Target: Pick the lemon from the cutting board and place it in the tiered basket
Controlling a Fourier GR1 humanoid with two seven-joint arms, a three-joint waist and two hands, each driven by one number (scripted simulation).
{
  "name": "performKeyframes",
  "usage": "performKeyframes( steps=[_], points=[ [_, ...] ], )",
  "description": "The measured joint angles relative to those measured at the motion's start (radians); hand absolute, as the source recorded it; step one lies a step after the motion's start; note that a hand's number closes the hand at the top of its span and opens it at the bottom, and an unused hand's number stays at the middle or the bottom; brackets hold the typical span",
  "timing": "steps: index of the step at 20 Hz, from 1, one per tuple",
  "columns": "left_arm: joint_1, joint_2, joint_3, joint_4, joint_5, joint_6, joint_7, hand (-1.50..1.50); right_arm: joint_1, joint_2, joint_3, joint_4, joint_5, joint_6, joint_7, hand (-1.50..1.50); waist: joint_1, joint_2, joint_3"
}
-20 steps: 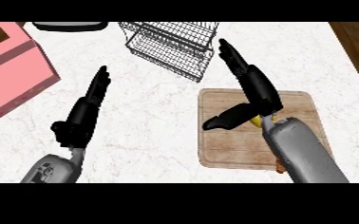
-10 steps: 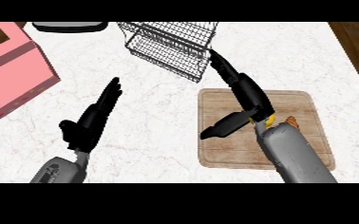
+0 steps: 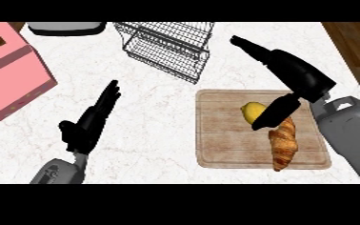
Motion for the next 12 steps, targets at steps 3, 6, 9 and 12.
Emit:
performKeyframes(
  steps=[3,6,9,12],
  points=[
    [-0.008,-0.008,-0.001,0.009,-0.003,0.0,0.002,0.0,-0.053,-0.113,0.054,-0.053,0.057,0.125,0.079,-1.5,-0.003,0.0,0.0],
    [0.008,-0.001,0.002,0.005,-0.002,-0.014,-0.008,0.0,-0.088,-0.185,0.088,-0.12,0.064,0.249,0.168,-1.5,0.003,0.002,0.001],
    [-0.002,-0.006,0.016,0.031,-0.004,-0.029,-0.022,0.0,-0.102,-0.196,0.1,-0.208,0.035,0.342,0.293,-1.5,0.004,0.005,0.002],
    [-0.007,-0.019,0.02,0.023,-0.017,-0.023,-0.01,0.0,-0.074,-0.19,0.097,-0.309,0.003,0.399,0.424,-1.5,0.006,0.007,0.003]
  ],
)
